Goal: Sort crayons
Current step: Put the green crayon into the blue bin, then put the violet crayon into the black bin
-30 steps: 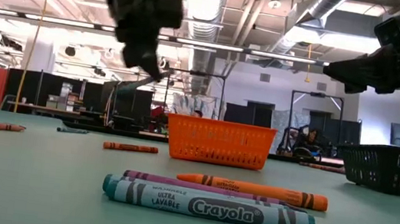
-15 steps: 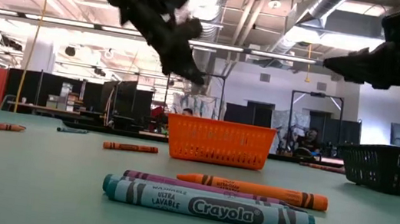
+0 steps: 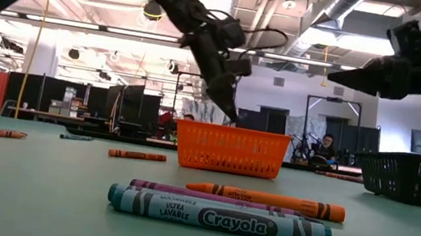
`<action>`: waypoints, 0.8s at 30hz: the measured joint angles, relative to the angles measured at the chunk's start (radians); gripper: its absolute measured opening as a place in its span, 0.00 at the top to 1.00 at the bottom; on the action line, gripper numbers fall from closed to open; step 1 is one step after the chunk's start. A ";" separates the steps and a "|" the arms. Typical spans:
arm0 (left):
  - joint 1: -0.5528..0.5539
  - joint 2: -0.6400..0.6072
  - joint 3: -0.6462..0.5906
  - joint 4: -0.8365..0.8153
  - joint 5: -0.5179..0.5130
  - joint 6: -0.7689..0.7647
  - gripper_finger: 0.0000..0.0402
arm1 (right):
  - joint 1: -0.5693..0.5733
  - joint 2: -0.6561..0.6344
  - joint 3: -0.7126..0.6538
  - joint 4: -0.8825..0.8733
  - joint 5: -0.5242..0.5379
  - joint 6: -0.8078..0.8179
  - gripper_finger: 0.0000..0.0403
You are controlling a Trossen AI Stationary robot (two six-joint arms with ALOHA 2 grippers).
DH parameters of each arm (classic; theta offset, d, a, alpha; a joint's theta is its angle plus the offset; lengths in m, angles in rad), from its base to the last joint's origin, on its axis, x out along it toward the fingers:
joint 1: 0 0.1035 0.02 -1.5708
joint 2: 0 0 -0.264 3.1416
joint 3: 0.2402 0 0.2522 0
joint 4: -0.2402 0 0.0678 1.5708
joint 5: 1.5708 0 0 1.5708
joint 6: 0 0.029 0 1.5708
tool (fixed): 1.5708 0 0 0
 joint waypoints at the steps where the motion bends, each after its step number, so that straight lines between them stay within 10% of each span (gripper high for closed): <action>1: 0.000 0.022 0.039 -0.036 -0.014 0.009 0.96 | -0.007 0.000 0.007 -0.004 -0.001 0.004 0.82; 14: -0.017 0.139 0.199 -0.275 -0.142 -0.038 0.95 | -0.029 0.000 0.068 -0.095 -0.001 -0.040 0.82; 24: -0.026 0.138 0.199 -0.274 -0.267 -0.073 0.74 | -0.029 0.000 0.068 -0.140 0.002 0.026 0.82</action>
